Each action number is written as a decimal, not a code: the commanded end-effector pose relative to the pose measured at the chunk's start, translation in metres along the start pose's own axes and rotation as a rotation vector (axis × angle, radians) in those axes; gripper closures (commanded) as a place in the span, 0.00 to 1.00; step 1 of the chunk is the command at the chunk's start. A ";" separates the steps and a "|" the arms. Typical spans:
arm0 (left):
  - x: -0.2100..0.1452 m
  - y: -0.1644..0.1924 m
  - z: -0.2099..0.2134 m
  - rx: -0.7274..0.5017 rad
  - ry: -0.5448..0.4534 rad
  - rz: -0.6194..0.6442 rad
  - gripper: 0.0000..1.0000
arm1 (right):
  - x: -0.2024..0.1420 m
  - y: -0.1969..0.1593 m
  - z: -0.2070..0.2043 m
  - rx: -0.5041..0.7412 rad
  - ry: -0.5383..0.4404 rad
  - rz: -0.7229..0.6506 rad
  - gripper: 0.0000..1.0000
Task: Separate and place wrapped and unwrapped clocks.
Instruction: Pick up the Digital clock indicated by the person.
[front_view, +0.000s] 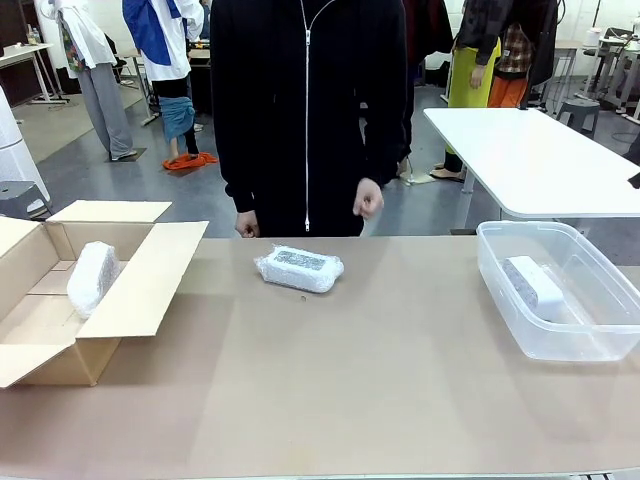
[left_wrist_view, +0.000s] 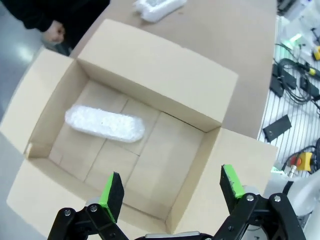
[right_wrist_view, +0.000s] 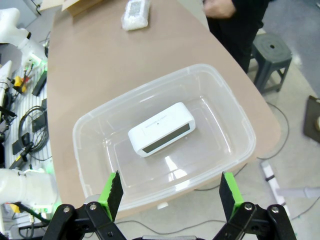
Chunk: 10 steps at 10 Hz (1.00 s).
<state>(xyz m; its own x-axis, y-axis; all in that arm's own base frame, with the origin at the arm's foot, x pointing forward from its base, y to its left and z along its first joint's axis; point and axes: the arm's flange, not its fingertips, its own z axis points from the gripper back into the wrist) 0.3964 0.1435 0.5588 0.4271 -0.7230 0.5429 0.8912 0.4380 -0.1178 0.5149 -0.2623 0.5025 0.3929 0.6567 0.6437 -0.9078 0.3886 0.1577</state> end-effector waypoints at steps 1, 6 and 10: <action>-0.011 0.027 0.005 -0.050 -0.057 -0.018 0.00 | 0.000 0.001 -0.002 0.003 0.001 0.010 0.00; -0.016 0.034 -0.006 -0.072 -0.180 -0.041 0.00 | 0.000 0.001 -0.002 0.003 0.001 0.010 0.00; -0.019 0.034 -0.005 -0.070 -0.170 -0.019 0.00 | 0.000 0.001 -0.002 0.003 0.001 0.010 0.00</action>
<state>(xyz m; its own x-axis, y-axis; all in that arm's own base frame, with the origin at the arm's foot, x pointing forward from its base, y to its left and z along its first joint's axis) 0.4203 0.1681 0.5404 0.3935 -0.6266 0.6727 0.9051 0.3924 -0.1639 0.5149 -0.2623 0.5025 0.3929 0.6567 0.6437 -0.9078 0.3885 0.1577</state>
